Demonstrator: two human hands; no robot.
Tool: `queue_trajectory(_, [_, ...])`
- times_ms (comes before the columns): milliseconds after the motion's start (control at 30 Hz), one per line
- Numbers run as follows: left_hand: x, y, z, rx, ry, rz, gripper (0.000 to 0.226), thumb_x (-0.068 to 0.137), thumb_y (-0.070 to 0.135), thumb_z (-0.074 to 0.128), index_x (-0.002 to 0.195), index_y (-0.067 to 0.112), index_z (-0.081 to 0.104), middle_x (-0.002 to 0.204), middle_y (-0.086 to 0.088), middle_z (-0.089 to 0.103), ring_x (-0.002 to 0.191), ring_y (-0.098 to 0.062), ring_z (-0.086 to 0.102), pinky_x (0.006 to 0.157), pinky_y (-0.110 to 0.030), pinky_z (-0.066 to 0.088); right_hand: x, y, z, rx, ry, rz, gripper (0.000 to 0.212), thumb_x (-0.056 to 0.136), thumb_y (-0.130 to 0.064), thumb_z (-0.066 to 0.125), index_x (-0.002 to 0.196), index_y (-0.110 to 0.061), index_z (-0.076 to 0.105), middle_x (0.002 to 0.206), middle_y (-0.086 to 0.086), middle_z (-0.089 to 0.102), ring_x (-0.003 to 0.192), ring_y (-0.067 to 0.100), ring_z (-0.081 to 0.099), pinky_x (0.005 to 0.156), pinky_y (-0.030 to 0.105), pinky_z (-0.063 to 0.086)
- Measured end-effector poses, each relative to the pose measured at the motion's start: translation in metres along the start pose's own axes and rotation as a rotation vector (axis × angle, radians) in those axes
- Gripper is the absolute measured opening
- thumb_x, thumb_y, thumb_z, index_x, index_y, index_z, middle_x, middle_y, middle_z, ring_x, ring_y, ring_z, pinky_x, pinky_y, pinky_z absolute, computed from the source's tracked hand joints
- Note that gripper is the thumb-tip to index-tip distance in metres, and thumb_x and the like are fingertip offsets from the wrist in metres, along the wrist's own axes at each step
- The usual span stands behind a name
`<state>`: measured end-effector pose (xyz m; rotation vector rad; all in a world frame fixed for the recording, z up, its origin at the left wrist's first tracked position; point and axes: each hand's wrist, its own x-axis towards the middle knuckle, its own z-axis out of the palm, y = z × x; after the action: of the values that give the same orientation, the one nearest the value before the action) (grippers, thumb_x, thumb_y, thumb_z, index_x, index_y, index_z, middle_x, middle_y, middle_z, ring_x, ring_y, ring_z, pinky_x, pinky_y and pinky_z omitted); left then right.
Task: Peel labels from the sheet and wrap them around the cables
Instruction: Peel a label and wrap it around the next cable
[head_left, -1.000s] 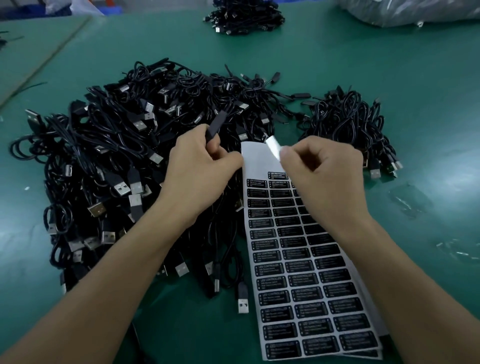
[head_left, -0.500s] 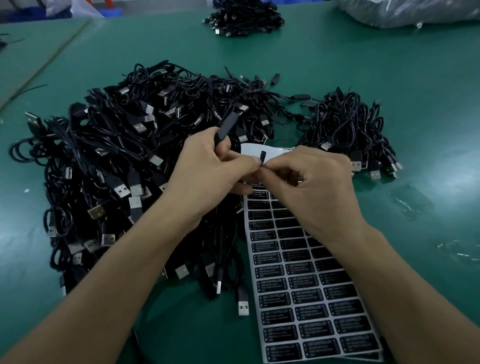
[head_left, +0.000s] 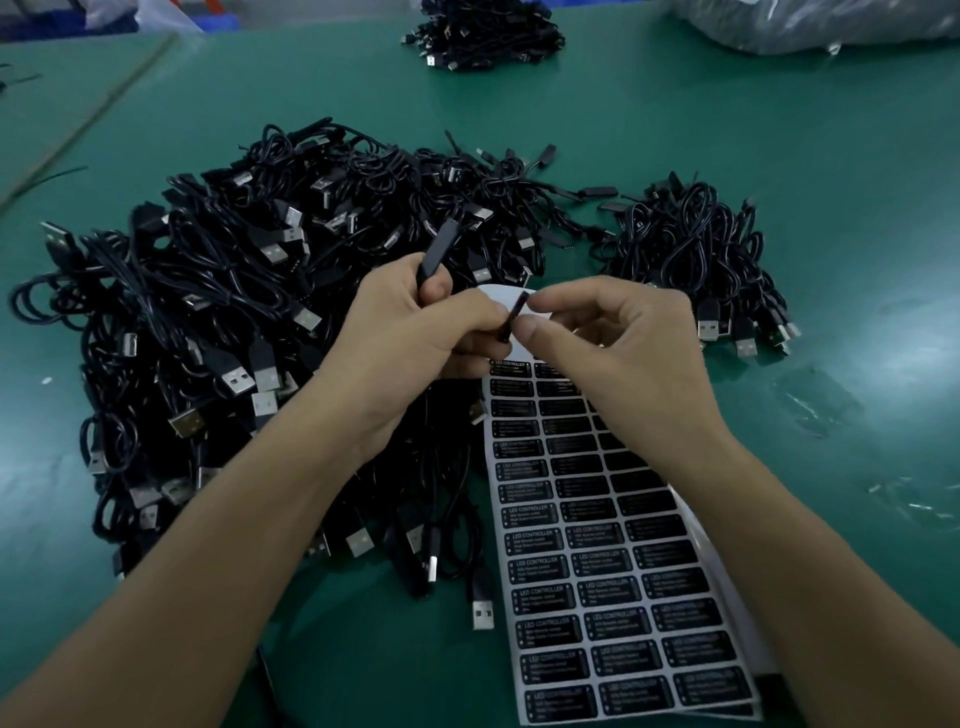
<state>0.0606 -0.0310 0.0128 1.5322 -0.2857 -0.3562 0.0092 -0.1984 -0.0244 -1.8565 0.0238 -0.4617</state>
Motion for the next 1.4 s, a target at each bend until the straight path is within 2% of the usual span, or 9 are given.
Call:
queue_trajectory(200, [-0.001, 0.004, 0.001, -0.027, -0.002, -0.029, 0.041, 0.089, 0.001, 0.062, 0.07, 0.023, 0.033, 0.062, 0.003, 0.067, 0.06, -0.015, 0.069, 0.049, -0.019, 0.05, 0.002, -0.007, -0.002, 0.168, -0.081, 0.052, 0.007, 0.086, -0.015, 0.078, 0.081, -0.02, 0.077, 0.052, -0.018, 0.057, 0.044, -0.001, 0.046, 0.046, 0.008, 0.034])
queue_trajectory(700, [0.001, -0.001, -0.001, 0.002, -0.027, -0.022, 0.041, 0.089, 0.003, 0.068, 0.074, 0.023, 0.036, 0.07, 0.0, 0.071, 0.07, -0.017, 0.072, 0.053, -0.021, 0.053, 0.002, -0.016, -0.003, 0.156, -0.063, 0.069, 0.015, 0.087, -0.011, 0.077, 0.075, -0.02, 0.074, 0.059, -0.011, 0.06, 0.054, 0.002, 0.048, 0.054, 0.015, 0.04])
queue_trajectory(833, [0.005, -0.004, 0.001, 0.02, 0.012, -0.047, 0.014, 0.098, 0.018, 0.055, 0.086, 0.013, 0.05, 0.087, -0.009, 0.076, 0.077, -0.022, 0.073, 0.06, -0.03, 0.056, 0.004, -0.017, -0.005, 0.202, 0.019, 0.105, 0.018, 0.09, -0.011, 0.073, 0.074, -0.019, 0.071, 0.052, -0.014, 0.052, 0.046, 0.001, 0.039, 0.047, 0.012, 0.034])
queue_trajectory(933, [0.006, -0.003, 0.002, 0.003, 0.005, -0.075, 0.02, 0.09, 0.025, 0.044, 0.076, 0.013, 0.05, 0.081, -0.01, 0.075, 0.069, -0.021, 0.07, 0.058, -0.031, 0.055, 0.004, -0.019, -0.007, 0.344, 0.047, 0.187, 0.014, 0.089, -0.012, 0.074, 0.077, -0.017, 0.071, 0.057, -0.009, 0.055, 0.051, 0.002, 0.045, 0.044, 0.014, 0.034])
queue_trajectory(1067, [0.003, -0.006, 0.002, 0.2, -0.021, 0.039, 0.039, 0.106, 0.016, 0.036, 0.078, 0.01, 0.062, 0.073, 0.0, 0.07, 0.066, -0.012, 0.064, 0.055, -0.024, 0.054, 0.003, -0.021, -0.004, 0.568, -0.063, 0.243, 0.007, 0.079, -0.021, 0.076, 0.074, -0.023, 0.072, 0.074, -0.001, 0.066, 0.07, 0.009, 0.063, 0.048, 0.02, 0.044])
queue_trajectory(1167, [0.002, -0.006, 0.001, 0.366, -0.044, 0.151, 0.038, 0.106, 0.02, 0.046, 0.078, 0.023, 0.072, 0.066, 0.008, 0.061, 0.06, -0.004, 0.057, 0.054, -0.019, 0.048, 0.003, -0.02, -0.004, 0.618, -0.094, 0.243, 0.003, 0.074, -0.026, 0.073, 0.074, -0.023, 0.074, 0.075, 0.001, 0.07, 0.076, 0.011, 0.065, 0.057, 0.023, 0.05])
queue_trajectory(1233, [0.002, -0.005, 0.001, 0.467, -0.064, 0.208, 0.033, 0.101, 0.027, 0.052, 0.076, 0.031, 0.073, 0.064, -0.001, 0.06, 0.058, -0.01, 0.056, 0.054, -0.028, 0.049, 0.003, -0.02, -0.004, 0.584, -0.083, 0.24, 0.005, 0.075, -0.027, 0.073, 0.075, -0.022, 0.074, 0.074, 0.0, 0.071, 0.076, 0.011, 0.065, 0.058, 0.022, 0.05])
queue_trajectory(1300, [0.002, -0.006, 0.002, 0.56, -0.093, 0.251, 0.026, 0.096, 0.035, 0.052, 0.081, 0.027, 0.073, 0.075, -0.02, 0.061, 0.066, -0.032, 0.058, 0.061, -0.041, 0.052, 0.004, -0.018, -0.005, 0.554, -0.059, 0.243, 0.004, 0.079, -0.022, 0.073, 0.079, -0.017, 0.073, 0.073, 0.002, 0.071, 0.073, 0.011, 0.065, 0.058, 0.021, 0.049])
queue_trajectory(1400, [0.001, -0.007, 0.003, 0.628, -0.057, 0.273, 0.026, 0.093, 0.038, 0.056, 0.084, 0.02, 0.073, 0.082, -0.023, 0.064, 0.074, -0.034, 0.06, 0.069, -0.04, 0.047, 0.004, -0.016, -0.004, 0.545, -0.019, 0.248, 0.008, 0.088, -0.008, 0.07, 0.081, -0.011, 0.073, 0.072, 0.004, 0.071, 0.071, 0.01, 0.066, 0.058, 0.019, 0.05])
